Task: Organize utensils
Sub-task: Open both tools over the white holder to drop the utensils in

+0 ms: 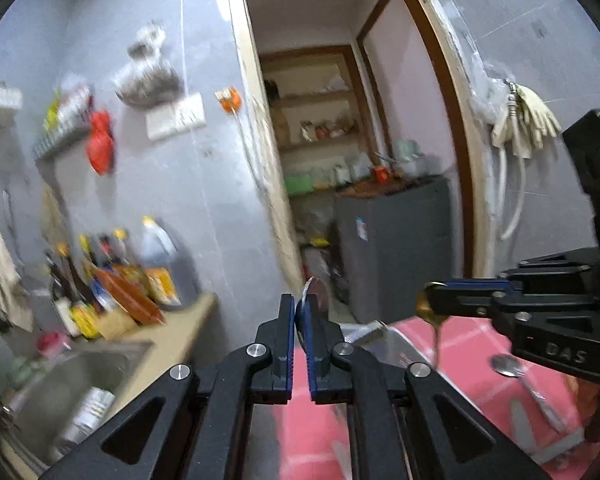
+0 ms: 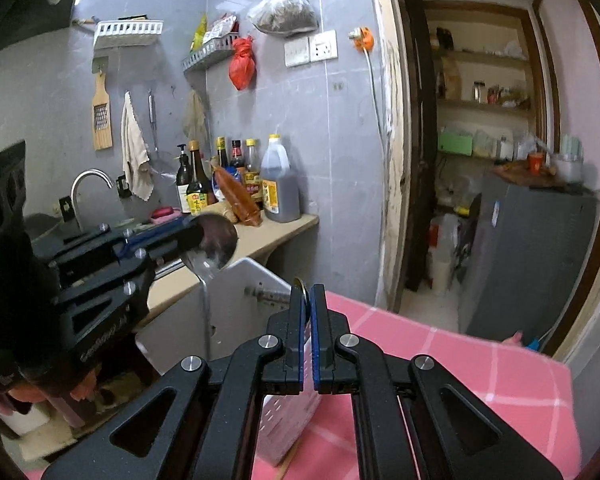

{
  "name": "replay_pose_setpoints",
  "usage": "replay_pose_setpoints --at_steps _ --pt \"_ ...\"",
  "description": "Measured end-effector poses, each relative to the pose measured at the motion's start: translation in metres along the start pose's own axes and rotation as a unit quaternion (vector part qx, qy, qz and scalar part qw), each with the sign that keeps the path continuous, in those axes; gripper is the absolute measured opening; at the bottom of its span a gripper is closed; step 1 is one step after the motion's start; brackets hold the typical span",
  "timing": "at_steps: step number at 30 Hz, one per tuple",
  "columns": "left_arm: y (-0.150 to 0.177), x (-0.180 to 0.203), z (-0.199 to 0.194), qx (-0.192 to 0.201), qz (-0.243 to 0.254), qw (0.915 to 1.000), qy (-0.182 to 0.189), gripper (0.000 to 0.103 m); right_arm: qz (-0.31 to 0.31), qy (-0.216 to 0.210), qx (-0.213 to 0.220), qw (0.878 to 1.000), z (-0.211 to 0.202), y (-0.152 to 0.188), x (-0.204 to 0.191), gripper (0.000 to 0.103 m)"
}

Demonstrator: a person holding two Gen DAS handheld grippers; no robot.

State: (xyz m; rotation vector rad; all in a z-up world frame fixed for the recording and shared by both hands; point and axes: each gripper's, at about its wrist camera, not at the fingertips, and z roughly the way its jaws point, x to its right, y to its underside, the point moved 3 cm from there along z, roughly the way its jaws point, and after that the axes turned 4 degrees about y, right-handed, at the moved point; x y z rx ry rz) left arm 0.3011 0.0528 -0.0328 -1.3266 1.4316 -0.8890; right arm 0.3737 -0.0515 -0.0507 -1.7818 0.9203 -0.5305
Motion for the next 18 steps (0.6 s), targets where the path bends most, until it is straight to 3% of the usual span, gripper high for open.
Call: replay_pose_setpoints --at_steps 4,6,10,12,16,18 --pt "0.006 -0.007 0.000 -0.034 -0.052 0.9974 0.038 0.008 0.019 -0.008 -0.004 1.000 0.001 0.006 0.004 0.006" --pt "0.009 -0.011 0.001 -0.046 -0.080 0.9944 0.050 0.010 0.026 -0.013 -0.003 1.000 -0.001 0.008 0.006 0.012" --pt "0.012 -0.021 -0.003 -0.053 -0.131 0.9876 0.068 0.026 0.040 -0.011 0.009 0.999 -0.011 0.006 0.010 0.024" --pt "0.011 -0.023 -0.008 -0.048 -0.140 0.9866 0.067 0.031 0.045 -0.006 0.017 0.999 -0.019 0.003 0.013 0.035" --pt "0.001 -0.026 -0.019 -0.026 -0.175 0.9816 0.071 0.053 0.063 0.017 0.051 0.997 -0.047 -0.007 0.024 0.051" --pt "-0.006 -0.027 -0.025 -0.015 -0.194 0.9780 0.076 0.061 0.071 0.031 0.063 0.995 -0.058 -0.011 0.030 0.066"
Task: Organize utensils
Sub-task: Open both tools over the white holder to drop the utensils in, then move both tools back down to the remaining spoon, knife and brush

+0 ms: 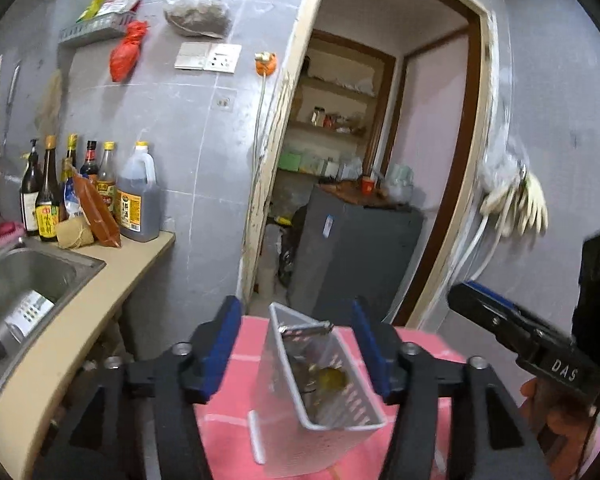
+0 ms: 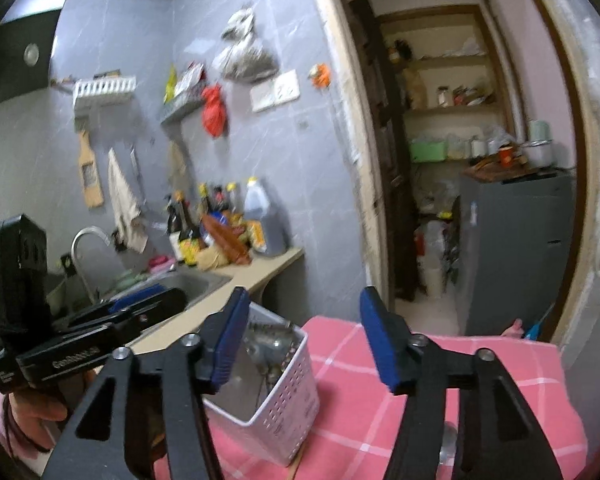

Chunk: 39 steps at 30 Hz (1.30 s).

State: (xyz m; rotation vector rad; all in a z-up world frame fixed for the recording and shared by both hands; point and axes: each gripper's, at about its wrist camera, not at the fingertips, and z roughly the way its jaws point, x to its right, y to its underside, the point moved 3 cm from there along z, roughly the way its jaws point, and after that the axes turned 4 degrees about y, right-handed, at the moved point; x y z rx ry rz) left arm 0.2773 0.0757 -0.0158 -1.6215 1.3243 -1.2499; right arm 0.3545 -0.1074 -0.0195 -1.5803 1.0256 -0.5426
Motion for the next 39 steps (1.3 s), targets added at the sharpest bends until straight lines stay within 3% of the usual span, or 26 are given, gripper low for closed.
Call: replay_pose_setpoints --at_steps 2,3,4,6,10,14,23,34,37,39 --pt "-0.003 0.006 -0.005 0.010 -0.004 0.9999 0.003 0.073 0.012 0.016 0.019 1.000 -0.017 -0.007 0.010 0.082" --pt "-0.005 0.012 -0.010 0.021 -0.004 0.9998 0.003 0.086 0.017 0.023 0.030 0.999 -0.026 -0.010 0.015 0.092" --pt "-0.004 0.015 -0.013 0.026 -0.004 0.9996 0.001 0.095 0.019 0.032 0.041 0.998 -0.035 -0.013 0.020 0.095" --pt "-0.004 0.026 -0.019 0.039 -0.003 0.9992 0.002 0.102 0.021 0.046 0.053 0.997 -0.049 -0.017 0.029 0.102" --pt "0.003 0.047 -0.022 0.043 -0.001 0.9991 0.008 0.103 0.020 0.077 0.067 0.995 -0.082 -0.017 0.055 0.102" --pt "0.016 0.070 -0.017 0.030 0.007 0.9994 0.017 0.103 0.020 0.098 0.053 0.994 -0.102 -0.013 0.081 0.102" --pt "0.048 0.122 0.005 -0.022 0.042 0.9978 0.046 0.103 0.048 0.112 -0.023 0.992 -0.117 0.020 0.143 0.102" --pt "0.083 0.157 0.058 -0.093 0.063 0.9924 0.050 0.103 0.097 0.127 -0.104 0.982 -0.107 0.068 0.204 0.102" --pt "0.093 0.158 0.074 -0.117 0.061 0.9900 0.048 0.103 0.113 0.115 -0.131 0.978 -0.094 0.083 0.215 0.092" --pt "0.100 0.157 0.086 -0.135 0.051 0.9884 0.047 0.102 0.119 0.111 -0.147 0.976 -0.085 0.090 0.220 0.078"
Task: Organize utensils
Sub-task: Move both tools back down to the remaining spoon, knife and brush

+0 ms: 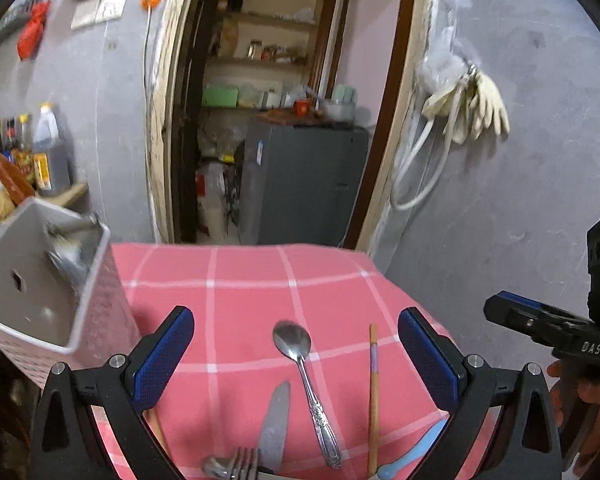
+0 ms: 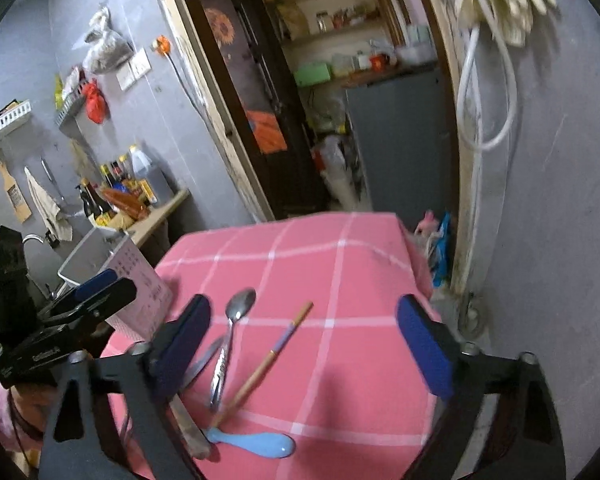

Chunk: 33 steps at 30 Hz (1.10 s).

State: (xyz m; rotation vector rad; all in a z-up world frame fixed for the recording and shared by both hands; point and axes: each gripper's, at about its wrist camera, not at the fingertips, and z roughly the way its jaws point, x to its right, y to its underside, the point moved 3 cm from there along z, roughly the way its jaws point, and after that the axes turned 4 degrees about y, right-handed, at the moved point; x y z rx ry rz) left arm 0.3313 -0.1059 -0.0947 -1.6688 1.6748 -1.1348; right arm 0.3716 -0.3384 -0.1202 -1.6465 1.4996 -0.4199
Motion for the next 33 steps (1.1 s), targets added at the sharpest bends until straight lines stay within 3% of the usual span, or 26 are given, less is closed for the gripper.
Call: replay_pose_setpoints --at_steps 10,19,28,33 --pt "0.017 -0.017 0.058 -0.089 -0.049 0.9948 0.005 0.084 0.010 -0.022 -0.058 0.998 0.049 0.023 0.000 0.062" --pt "0.022 -0.029 0.092 -0.145 -0.072 0.9865 0.023 0.076 0.021 -0.029 -0.092 0.995 0.072 0.039 -0.012 0.053" --pt "0.026 -0.036 0.118 -0.194 -0.089 0.9756 0.050 0.067 0.056 -0.024 -0.107 0.992 0.062 0.056 -0.025 0.053" --pt "0.028 -0.038 0.128 -0.212 -0.096 0.9708 0.059 0.066 0.067 -0.012 -0.118 0.991 0.063 0.064 -0.031 0.042"
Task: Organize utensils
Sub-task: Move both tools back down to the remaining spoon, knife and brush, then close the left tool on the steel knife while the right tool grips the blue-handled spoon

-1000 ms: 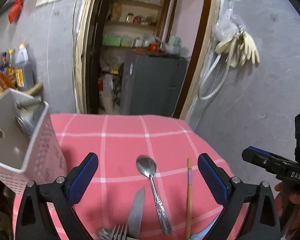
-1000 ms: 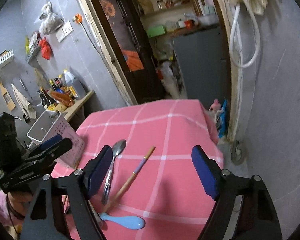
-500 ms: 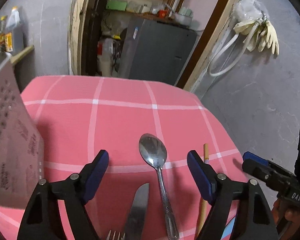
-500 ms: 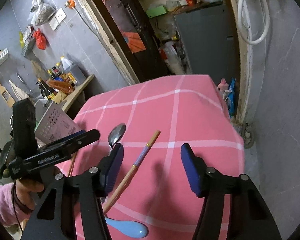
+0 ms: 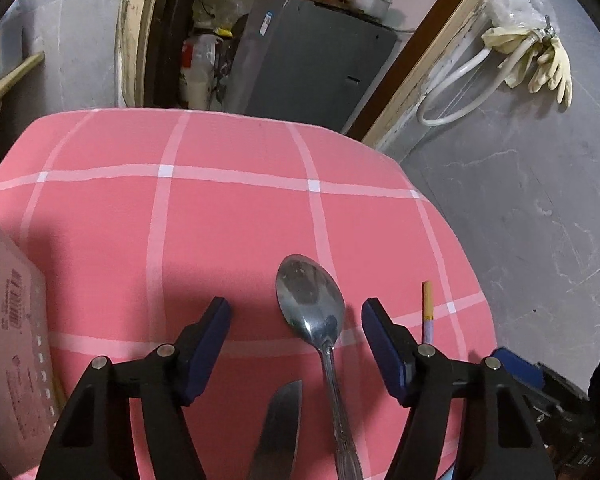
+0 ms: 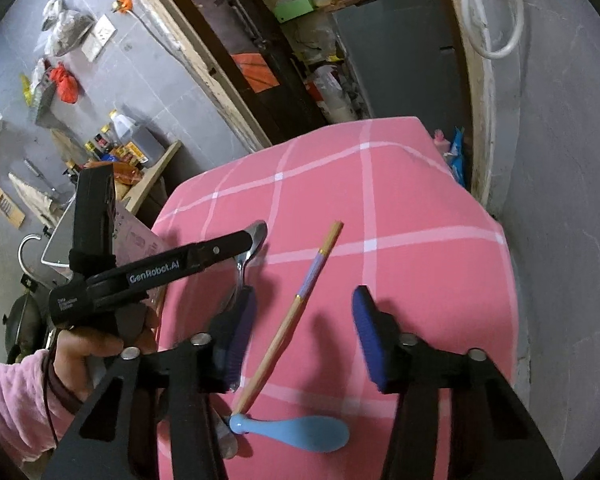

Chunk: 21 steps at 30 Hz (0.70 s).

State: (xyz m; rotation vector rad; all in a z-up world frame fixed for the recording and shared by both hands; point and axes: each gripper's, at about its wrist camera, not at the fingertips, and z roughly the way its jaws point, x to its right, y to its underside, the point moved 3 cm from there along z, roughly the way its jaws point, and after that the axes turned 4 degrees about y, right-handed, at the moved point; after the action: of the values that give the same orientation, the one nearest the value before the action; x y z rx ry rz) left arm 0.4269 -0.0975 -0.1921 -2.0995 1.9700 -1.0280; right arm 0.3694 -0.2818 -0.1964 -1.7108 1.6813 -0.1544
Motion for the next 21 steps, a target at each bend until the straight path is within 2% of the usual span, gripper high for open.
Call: replay_pose_setpoints --at_steps 2,4,5,8,12,15,17,19,21 --pt "0.000 -0.001 0.002 -0.008 -0.001 1.0000 0.000 0.065 0.014 0.003 0.001 1.000 0.001 0.000 0.001 0.042" --pt "0.000 -0.002 0.006 -0.018 0.005 0.9998 -0.010 0.058 0.024 0.009 -0.002 1.000 0.004 0.000 0.002 0.041" --pt "0.000 -0.002 0.006 -0.020 0.008 0.9997 -0.014 0.056 0.029 0.013 -0.005 0.999 0.006 0.000 0.002 0.037" --pt "0.000 -0.001 0.006 -0.024 0.014 0.9994 -0.019 0.050 0.055 0.031 -0.009 0.998 0.002 0.005 0.006 0.036" --pt "0.000 -0.001 0.005 -0.030 0.010 0.9995 -0.009 0.037 0.112 0.044 -0.011 0.993 -0.018 0.032 0.010 0.036" --pt "0.000 0.003 0.007 -0.035 0.024 0.9991 -0.002 0.025 0.133 0.054 -0.017 0.990 -0.028 0.052 0.011 0.036" --pt "-0.001 0.005 0.007 -0.039 0.031 0.9988 -0.002 0.021 0.150 0.058 -0.023 0.987 -0.033 0.066 0.011 0.036" --pt "0.000 0.006 0.006 -0.043 0.033 0.9985 0.009 0.011 0.162 0.062 -0.026 0.984 -0.034 0.076 0.013 0.036" --pt "0.001 0.009 0.005 -0.047 0.040 0.9978 0.023 0.006 0.179 0.062 -0.029 0.981 -0.032 0.085 0.015 0.036"
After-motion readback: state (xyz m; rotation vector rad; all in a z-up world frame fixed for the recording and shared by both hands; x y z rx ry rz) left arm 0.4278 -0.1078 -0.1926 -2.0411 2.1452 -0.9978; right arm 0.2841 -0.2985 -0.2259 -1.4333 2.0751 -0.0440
